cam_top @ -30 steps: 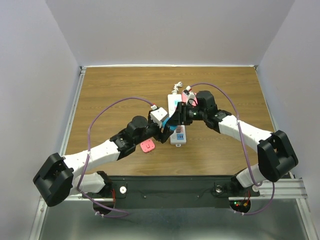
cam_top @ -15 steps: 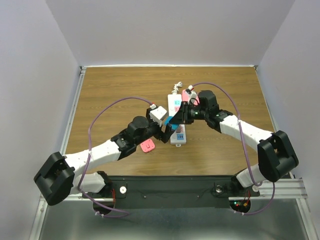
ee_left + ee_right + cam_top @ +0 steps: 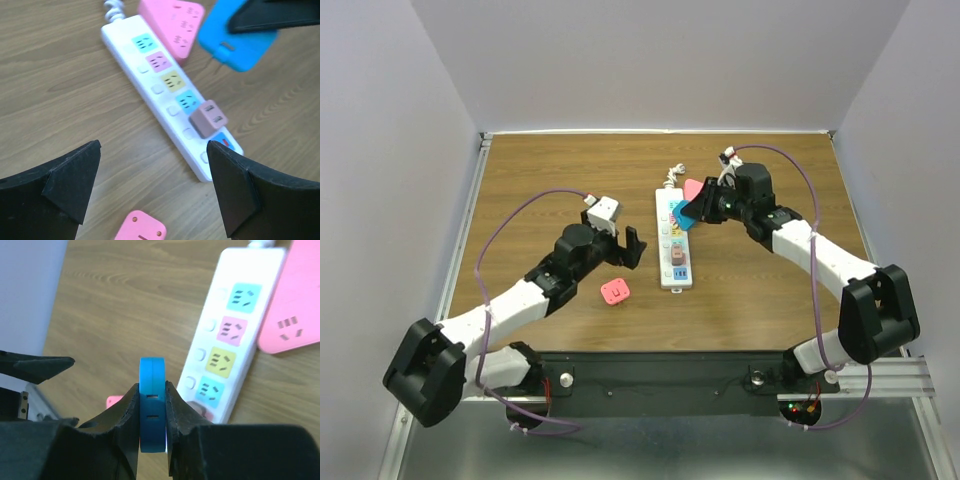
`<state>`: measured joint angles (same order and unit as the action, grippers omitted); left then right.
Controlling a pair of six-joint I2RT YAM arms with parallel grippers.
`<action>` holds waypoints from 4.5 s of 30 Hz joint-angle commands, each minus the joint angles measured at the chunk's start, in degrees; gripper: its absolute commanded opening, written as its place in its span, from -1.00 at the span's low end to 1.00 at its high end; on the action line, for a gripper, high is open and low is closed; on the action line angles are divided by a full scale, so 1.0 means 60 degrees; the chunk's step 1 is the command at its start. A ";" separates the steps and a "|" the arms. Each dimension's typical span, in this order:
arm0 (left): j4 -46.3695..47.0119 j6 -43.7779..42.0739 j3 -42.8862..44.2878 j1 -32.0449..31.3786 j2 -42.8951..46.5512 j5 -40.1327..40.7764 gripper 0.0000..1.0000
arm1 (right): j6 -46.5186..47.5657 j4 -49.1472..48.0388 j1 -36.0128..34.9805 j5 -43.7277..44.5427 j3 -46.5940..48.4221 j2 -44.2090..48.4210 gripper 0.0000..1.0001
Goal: Insert the plug
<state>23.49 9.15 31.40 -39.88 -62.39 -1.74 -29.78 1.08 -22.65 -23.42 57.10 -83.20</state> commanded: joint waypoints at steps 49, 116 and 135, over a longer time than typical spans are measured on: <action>0.1828 0.1098 0.2179 0.1182 -0.5275 -0.2171 0.96 | 0.0511 0.0479 -0.1424 0.6628 0.3212 -0.3843 -0.99; 0.1594 0.0805 0.2062 0.1241 -0.5173 -0.2186 0.96 | 0.1023 0.1870 -0.2523 0.9015 0.3008 -0.4913 -0.99; 0.1550 0.0761 0.2062 0.1300 -0.5217 -0.2244 0.94 | 0.0950 0.2031 -0.2538 0.9294 0.2305 -0.4986 -0.99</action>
<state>31.86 14.61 43.00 -32.51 -94.39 -14.57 -24.29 5.02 -38.04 31.40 75.26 -109.75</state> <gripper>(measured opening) 0.974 0.257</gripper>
